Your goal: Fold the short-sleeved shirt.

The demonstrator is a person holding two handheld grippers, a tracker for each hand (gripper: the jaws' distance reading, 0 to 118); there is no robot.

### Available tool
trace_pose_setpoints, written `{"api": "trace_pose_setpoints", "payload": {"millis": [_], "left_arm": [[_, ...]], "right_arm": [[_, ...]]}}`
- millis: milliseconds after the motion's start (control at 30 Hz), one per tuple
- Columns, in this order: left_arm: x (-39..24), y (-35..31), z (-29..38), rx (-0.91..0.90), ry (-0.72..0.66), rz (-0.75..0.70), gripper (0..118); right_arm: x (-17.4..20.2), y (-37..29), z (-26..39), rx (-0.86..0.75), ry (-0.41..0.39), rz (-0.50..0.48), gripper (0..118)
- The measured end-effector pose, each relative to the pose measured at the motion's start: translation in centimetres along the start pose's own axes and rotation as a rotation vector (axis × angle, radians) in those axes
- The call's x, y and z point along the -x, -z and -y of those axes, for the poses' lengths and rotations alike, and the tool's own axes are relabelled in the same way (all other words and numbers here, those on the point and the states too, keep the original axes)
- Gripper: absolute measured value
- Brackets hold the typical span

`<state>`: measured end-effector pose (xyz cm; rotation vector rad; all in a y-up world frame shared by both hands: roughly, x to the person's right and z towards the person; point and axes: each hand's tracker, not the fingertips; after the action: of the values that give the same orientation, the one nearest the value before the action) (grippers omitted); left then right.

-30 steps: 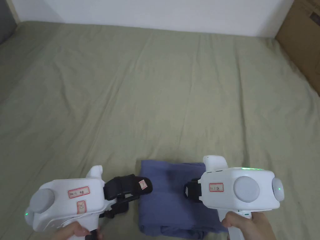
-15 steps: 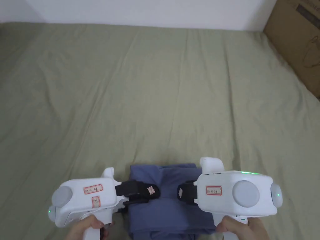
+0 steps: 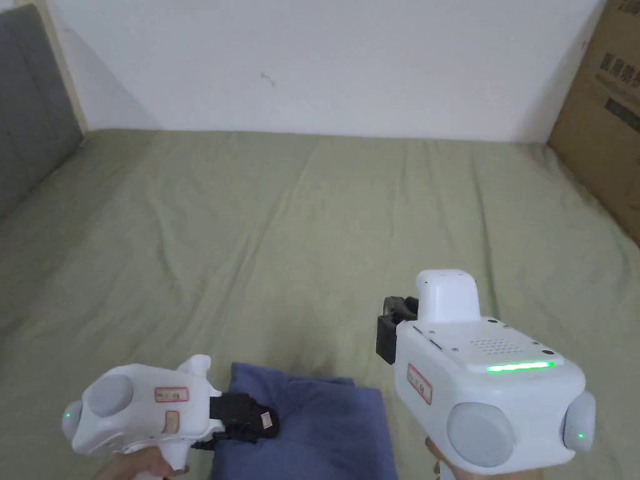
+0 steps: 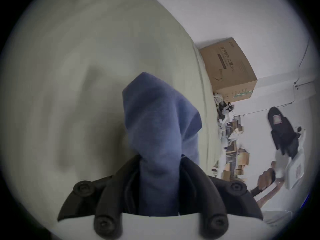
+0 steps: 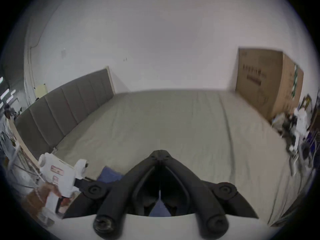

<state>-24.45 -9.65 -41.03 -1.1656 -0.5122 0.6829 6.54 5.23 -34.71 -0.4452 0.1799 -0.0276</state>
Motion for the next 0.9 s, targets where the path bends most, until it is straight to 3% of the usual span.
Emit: {"api": "trace_pose_setpoints", "payload": {"millis": [200,433,800,833,900], "left_arm": [[5.2,-8.9,-0.4,-0.083,-0.008,-0.198,21],[8.9,-17.0,-1.0,-0.117,0.044,-0.501,21],[11.7,-20.3,-3.3,-0.133,0.256,-0.924,22],[11.8,-20.4,-3.2,-0.151,0.289,-0.952,33],[12.0,-20.5,-3.3,-0.211,0.301,-1.027,66]], "right_arm": [[5.7,-1.2,-0.5,-0.095,-0.046,-0.007,1],[10.3,-1.1,0.3,-0.108,-0.039,-0.063,1],[14.5,1.5,1.3,-0.058,-0.068,-0.082,1],[14.8,1.7,1.3,-0.054,-0.069,-0.085,1],[15.2,2.2,1.3,-0.039,-0.065,-0.101,1]]}}
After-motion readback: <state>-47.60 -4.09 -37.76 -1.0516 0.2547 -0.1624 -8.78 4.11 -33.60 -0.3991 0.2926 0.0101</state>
